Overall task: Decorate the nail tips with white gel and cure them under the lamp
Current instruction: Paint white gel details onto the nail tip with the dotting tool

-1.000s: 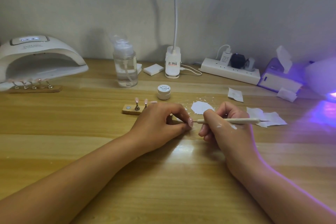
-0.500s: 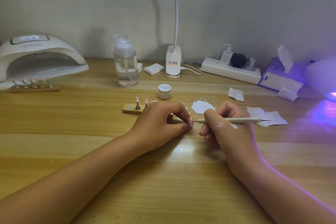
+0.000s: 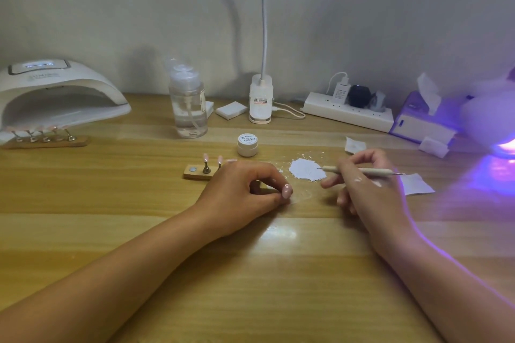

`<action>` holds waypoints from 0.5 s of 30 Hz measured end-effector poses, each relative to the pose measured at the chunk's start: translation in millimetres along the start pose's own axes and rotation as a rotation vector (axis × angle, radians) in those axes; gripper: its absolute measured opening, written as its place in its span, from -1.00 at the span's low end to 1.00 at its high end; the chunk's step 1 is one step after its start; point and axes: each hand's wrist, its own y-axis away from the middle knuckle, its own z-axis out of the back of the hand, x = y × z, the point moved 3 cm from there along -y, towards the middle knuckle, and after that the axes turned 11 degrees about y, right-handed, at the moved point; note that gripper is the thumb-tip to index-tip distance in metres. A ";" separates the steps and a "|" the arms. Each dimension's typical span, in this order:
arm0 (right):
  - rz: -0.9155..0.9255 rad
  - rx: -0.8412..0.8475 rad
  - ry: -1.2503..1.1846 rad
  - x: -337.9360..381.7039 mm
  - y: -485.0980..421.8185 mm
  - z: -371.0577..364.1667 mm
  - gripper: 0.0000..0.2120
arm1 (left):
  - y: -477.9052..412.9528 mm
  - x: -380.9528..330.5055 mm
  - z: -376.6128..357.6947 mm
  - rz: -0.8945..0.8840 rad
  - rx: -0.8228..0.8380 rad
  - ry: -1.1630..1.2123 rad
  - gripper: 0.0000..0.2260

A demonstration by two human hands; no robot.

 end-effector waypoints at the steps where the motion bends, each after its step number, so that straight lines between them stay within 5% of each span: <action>1: 0.009 0.012 0.027 0.0 0.4 -0.4 -0.84 | -0.1 -0.5 -0.1 0.000 0.000 -0.002 -0.91; 15: 0.053 -0.053 0.061 4.9 2.9 -0.5 -0.83 | 0.7 -1.4 -0.5 0.009 -0.006 0.011 -0.89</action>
